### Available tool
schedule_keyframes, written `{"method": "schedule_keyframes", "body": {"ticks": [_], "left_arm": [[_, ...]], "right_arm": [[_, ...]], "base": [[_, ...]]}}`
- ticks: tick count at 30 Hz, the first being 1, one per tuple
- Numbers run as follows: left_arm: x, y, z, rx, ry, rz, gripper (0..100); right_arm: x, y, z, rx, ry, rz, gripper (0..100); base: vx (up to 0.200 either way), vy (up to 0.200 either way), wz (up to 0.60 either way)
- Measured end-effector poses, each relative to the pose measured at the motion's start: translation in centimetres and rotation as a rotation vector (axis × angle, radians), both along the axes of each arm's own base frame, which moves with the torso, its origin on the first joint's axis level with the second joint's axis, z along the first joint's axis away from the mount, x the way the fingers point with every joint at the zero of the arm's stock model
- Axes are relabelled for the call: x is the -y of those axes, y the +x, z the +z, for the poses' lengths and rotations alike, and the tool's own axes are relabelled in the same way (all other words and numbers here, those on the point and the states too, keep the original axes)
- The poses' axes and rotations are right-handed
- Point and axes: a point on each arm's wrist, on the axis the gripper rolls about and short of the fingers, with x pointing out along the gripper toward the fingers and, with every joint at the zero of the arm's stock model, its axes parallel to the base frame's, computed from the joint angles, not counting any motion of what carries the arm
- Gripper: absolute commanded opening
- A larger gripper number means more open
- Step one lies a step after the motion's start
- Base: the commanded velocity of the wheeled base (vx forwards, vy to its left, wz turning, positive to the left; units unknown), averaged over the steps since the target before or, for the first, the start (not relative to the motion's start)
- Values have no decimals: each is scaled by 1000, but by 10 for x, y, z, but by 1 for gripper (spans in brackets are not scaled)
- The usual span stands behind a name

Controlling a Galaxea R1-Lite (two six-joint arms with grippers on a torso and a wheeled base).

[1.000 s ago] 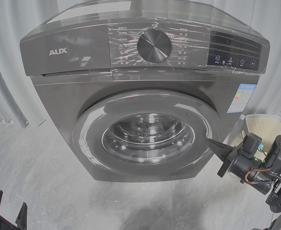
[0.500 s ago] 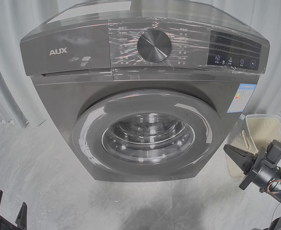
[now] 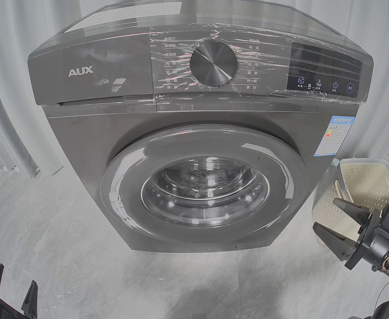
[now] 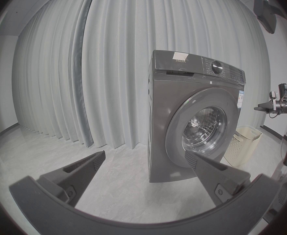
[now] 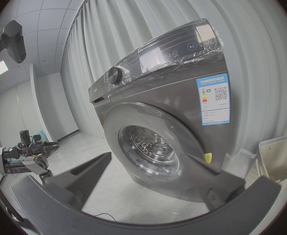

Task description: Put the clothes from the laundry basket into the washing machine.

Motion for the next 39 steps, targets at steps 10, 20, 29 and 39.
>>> {"method": "schedule_keyframes", "body": {"ticks": [10, 20, 29, 39], "left_arm": [[0, 0, 0, 0, 3, -2, 100], [0, 0, 0, 0, 9, -2, 100], [0, 0, 0, -1, 9, -2, 100], [0, 0, 0, -1, 9, -3, 100]], "right_arm": [[28, -18, 6, 38, -18, -120, 100], [56, -37, 15, 152, -24, -328, 100], [70, -67, 14, 232, -24, -429, 100], [76, -112, -14, 241, -56, -442, 100]], "base": [[0, 0, 0], [0, 0, 0], [0, 0, 0], [0, 0, 0]]}}
